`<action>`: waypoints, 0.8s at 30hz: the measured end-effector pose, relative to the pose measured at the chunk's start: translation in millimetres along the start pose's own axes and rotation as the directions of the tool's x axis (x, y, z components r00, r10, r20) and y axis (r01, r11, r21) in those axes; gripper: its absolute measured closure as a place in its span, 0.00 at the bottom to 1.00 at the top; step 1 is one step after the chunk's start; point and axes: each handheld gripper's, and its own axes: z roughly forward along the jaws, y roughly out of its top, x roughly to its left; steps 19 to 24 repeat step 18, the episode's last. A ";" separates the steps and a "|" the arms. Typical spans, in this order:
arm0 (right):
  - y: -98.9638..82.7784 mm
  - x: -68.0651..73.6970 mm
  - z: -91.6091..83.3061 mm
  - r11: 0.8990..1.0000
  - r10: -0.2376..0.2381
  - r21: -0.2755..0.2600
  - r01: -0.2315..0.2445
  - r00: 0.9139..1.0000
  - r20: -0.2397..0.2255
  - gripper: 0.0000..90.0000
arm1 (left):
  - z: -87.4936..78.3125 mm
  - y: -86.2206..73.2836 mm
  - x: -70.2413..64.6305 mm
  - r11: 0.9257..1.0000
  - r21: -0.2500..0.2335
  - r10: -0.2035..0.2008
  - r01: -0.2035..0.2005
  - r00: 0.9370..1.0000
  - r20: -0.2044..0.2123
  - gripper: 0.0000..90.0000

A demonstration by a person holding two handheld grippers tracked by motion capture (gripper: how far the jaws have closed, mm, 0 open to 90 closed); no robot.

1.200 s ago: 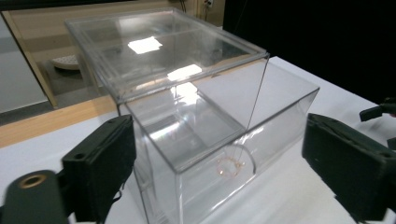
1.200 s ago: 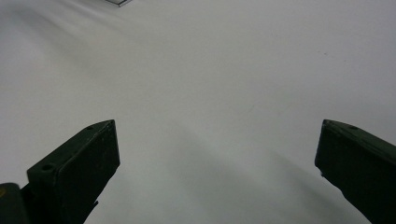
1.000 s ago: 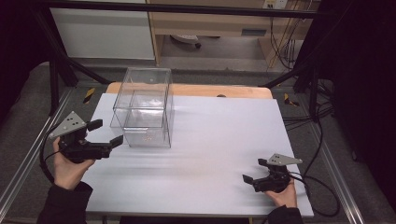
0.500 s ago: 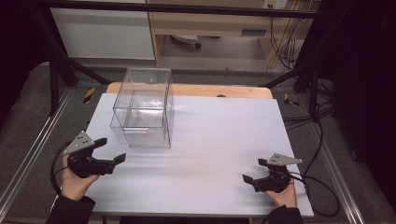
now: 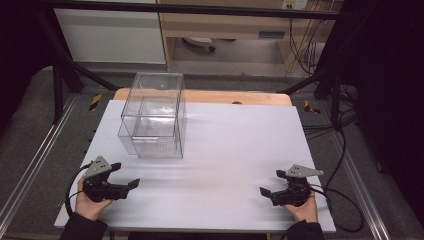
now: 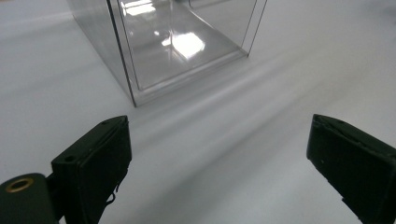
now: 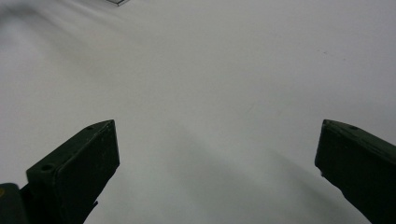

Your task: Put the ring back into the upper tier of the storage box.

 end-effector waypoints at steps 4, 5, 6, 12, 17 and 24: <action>-0.1 0.0 0.0 1.000 -0.001 0.000 0.001 1.000 0.001 0.00 | 5.8 -8.2 1.7 1.000 0.023 -0.012 0.012 1.000 0.007 0.07; -0.1 -0.1 0.0 1.000 -0.001 0.000 0.001 1.000 0.001 0.00 | 6.9 -10.2 2.0 0.999 0.029 -0.013 0.013 1.000 0.010 0.07; -0.1 0.0 0.0 1.000 0.000 0.001 0.000 1.000 0.001 0.00 | 7.7 -12.1 2.4 0.999 0.039 -0.008 0.008 1.000 0.012 0.07; -0.4 0.0 0.6 1.000 -0.004 0.006 0.004 1.000 -0.001 0.00 | 12.6 -20.7 5.1 0.998 0.061 -0.015 0.014 1.000 0.009 0.07; -0.5 0.2 0.8 1.000 -0.002 0.006 0.002 1.000 -0.002 0.00 | 13.5 -22.8 6.4 0.998 0.069 -0.016 0.015 1.000 0.011 0.07; -0.5 0.2 0.8 1.000 -0.002 0.006 0.003 1.000 -0.002 0.00 | 13.9 -23.1 6.4 0.997 0.071 -0.017 0.016 1.000 0.010 0.07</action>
